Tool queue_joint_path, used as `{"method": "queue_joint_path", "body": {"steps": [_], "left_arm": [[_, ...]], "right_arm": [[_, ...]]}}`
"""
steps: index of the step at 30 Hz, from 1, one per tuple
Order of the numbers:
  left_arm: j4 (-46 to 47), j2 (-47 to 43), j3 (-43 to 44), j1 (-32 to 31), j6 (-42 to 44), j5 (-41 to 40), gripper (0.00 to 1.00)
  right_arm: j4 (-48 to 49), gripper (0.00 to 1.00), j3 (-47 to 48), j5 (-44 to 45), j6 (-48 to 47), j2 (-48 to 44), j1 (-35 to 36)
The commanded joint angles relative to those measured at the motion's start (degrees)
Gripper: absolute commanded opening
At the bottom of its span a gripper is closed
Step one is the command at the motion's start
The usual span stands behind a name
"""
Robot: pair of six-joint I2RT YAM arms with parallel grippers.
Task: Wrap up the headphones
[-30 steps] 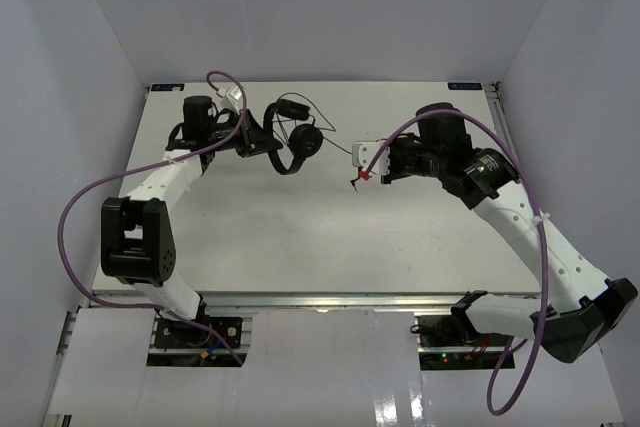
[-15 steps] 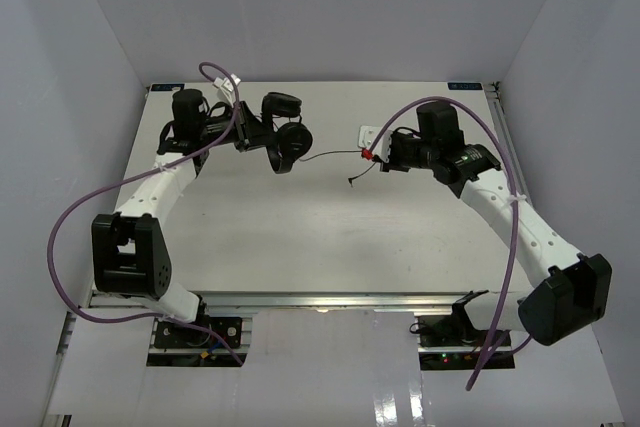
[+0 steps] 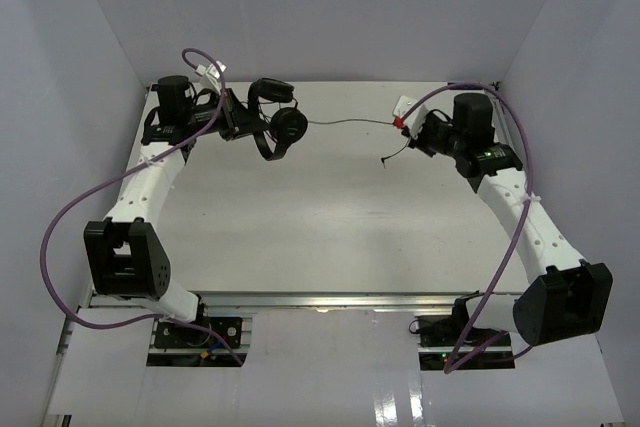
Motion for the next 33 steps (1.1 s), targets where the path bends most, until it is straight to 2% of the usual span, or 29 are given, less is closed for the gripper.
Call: {"method": "queue_joint_path", "body": {"steps": [1, 7, 16, 25, 33], "left_arm": [[-7.0, 0.3, 1.9, 0.3, 3.8, -2.4, 0.00], [-12.6, -1.4, -5.1, 0.2, 9.1, -5.1, 0.00], [-15.4, -7.5, -19.4, 0.1, 13.0, -10.4, 0.00], [-16.9, -8.4, -19.8, -0.1, 13.7, -12.3, 0.00], [-17.6, -7.8, -13.6, 2.0, 12.4, -17.0, 0.00]], "right_arm": [[5.2, 0.08, 4.4, -2.6, 8.2, -1.5, -5.5], [9.5, 0.08, 5.8, -8.0, 20.2, -0.3, -5.5], [19.9, 0.08, 3.4, -2.4, 29.0, 1.7, -5.5], [22.2, 0.08, 1.6, -1.4, 30.1, 1.3, -5.5], [17.8, 0.08, -5.5, -3.3, 24.3, -3.9, -5.6]]}}
